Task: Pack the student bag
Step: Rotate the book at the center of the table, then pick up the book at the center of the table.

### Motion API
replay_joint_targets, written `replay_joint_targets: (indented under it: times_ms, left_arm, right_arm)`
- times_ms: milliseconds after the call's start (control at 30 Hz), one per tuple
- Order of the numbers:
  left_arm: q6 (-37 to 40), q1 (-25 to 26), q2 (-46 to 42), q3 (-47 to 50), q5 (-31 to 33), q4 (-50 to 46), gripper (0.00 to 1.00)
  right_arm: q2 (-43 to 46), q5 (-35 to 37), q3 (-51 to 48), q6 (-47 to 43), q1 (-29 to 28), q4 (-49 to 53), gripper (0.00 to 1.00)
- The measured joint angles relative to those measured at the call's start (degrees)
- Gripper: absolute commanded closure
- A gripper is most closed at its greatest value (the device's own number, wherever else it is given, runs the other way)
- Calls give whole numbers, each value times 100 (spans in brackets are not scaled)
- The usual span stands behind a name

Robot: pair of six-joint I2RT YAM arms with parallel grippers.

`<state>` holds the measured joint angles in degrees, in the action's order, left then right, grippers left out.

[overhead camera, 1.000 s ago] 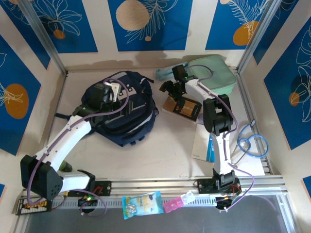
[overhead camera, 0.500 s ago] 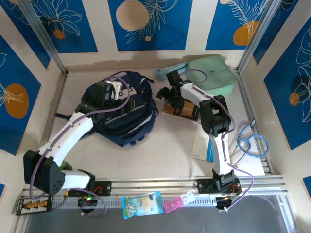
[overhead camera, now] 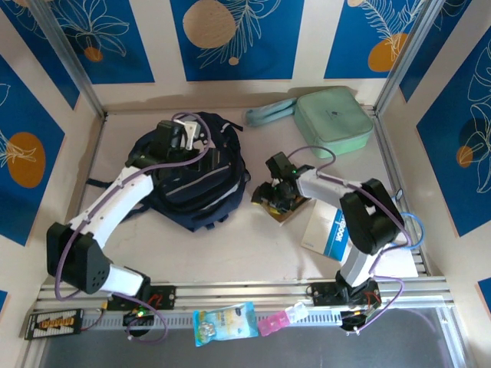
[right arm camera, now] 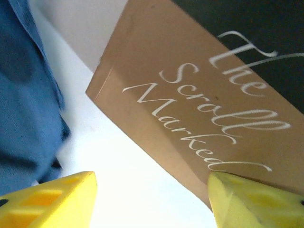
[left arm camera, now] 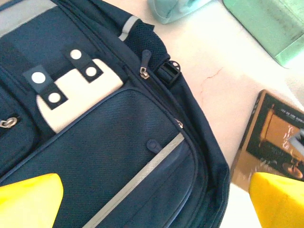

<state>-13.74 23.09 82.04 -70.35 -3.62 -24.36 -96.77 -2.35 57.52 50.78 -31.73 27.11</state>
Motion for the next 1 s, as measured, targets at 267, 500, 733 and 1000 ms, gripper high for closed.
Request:
replay_joint_targets:
  times_ms: [267,500,733,1000]
  left_arm:
    - [-293,387,1043,-809,-468,-13,0]
    - [-490,1311,2111,-1576,-804,-31,6]
    - [-640,1862,3215,-2256,-905,-306,17]
    - [-752,1958,3974,-2811,-997,-614,28]
  right_arm:
    - [1211,758,-254,254,223,334,34]
    - [1488,1272,-251,549,1145,411,34]
    - [1488,1237,-750,568,1714,514,38]
    - [1134,876,-890,533,1939,409,53]
